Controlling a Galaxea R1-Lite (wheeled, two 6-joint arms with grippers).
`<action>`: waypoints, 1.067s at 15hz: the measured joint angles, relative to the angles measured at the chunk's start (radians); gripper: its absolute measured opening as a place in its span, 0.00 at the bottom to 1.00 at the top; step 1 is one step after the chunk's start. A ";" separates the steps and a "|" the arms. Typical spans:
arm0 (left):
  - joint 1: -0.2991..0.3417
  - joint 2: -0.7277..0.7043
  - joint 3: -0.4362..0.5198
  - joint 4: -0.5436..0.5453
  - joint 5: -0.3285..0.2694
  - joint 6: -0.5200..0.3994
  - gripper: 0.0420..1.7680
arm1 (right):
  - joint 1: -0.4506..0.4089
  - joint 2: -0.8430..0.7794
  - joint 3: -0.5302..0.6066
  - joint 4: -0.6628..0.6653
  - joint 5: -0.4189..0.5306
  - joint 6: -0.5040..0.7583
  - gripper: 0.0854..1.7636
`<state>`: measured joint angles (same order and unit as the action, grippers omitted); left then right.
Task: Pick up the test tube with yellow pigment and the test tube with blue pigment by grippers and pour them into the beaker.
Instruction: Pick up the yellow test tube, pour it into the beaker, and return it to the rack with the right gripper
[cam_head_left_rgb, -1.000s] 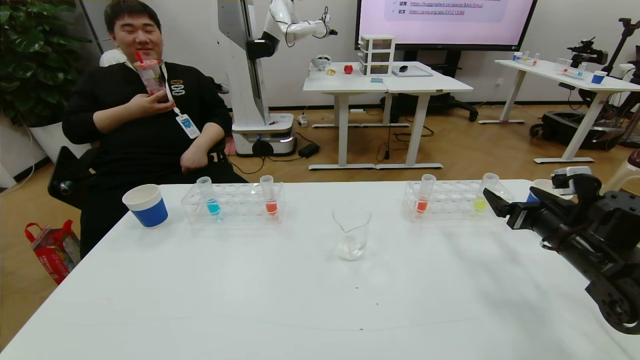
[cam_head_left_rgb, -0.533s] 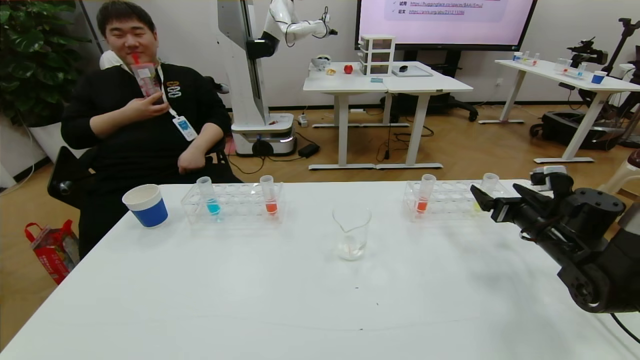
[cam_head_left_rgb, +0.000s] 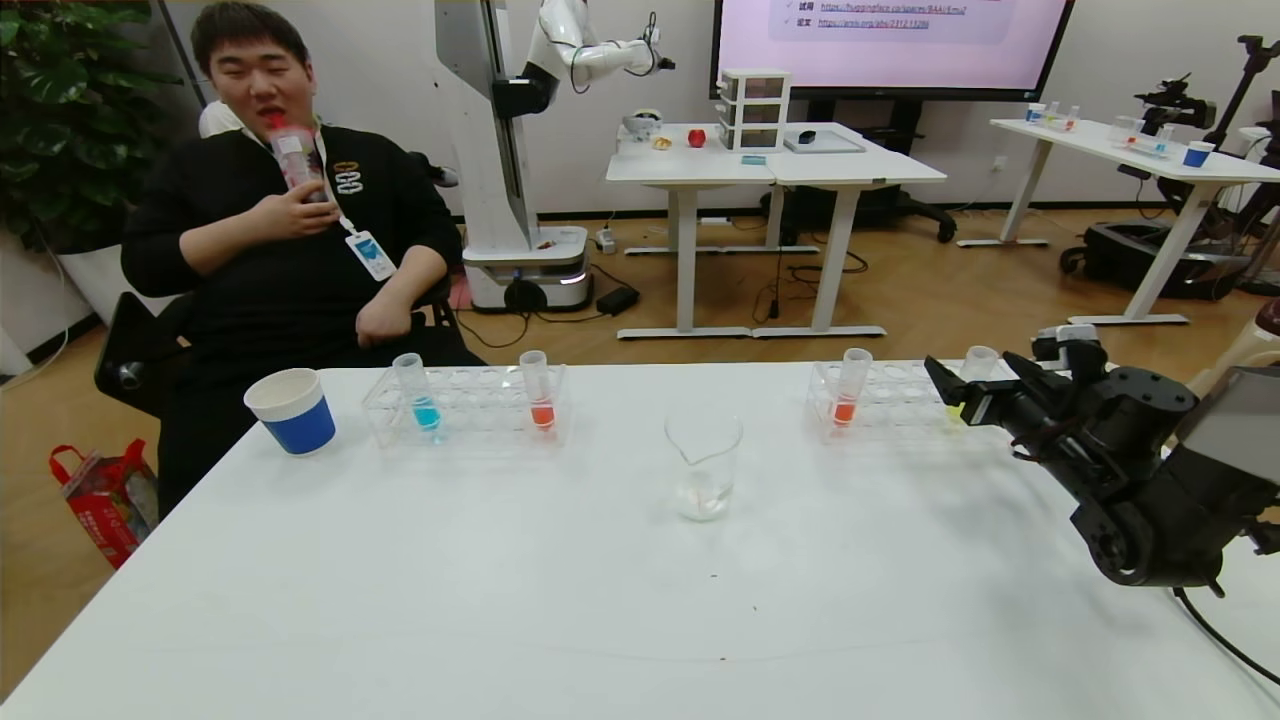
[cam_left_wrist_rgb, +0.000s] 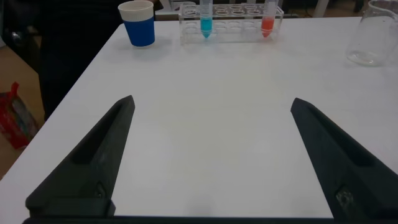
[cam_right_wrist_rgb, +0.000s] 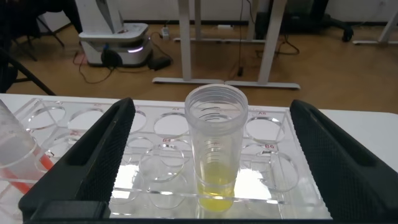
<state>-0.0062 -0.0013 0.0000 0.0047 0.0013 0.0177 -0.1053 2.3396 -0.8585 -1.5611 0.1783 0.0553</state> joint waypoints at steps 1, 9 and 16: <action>0.000 0.000 0.000 0.000 0.000 0.000 0.99 | 0.000 0.006 -0.007 0.000 0.003 0.000 0.98; 0.000 0.000 0.000 0.000 0.000 0.000 0.99 | -0.006 0.015 -0.032 0.000 0.000 -0.005 0.15; 0.000 0.000 0.000 0.000 0.000 0.000 0.99 | -0.007 0.002 -0.033 0.001 -0.001 -0.005 0.24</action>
<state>-0.0062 -0.0013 0.0000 0.0047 0.0013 0.0181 -0.1123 2.3415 -0.8913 -1.5600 0.1770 0.0504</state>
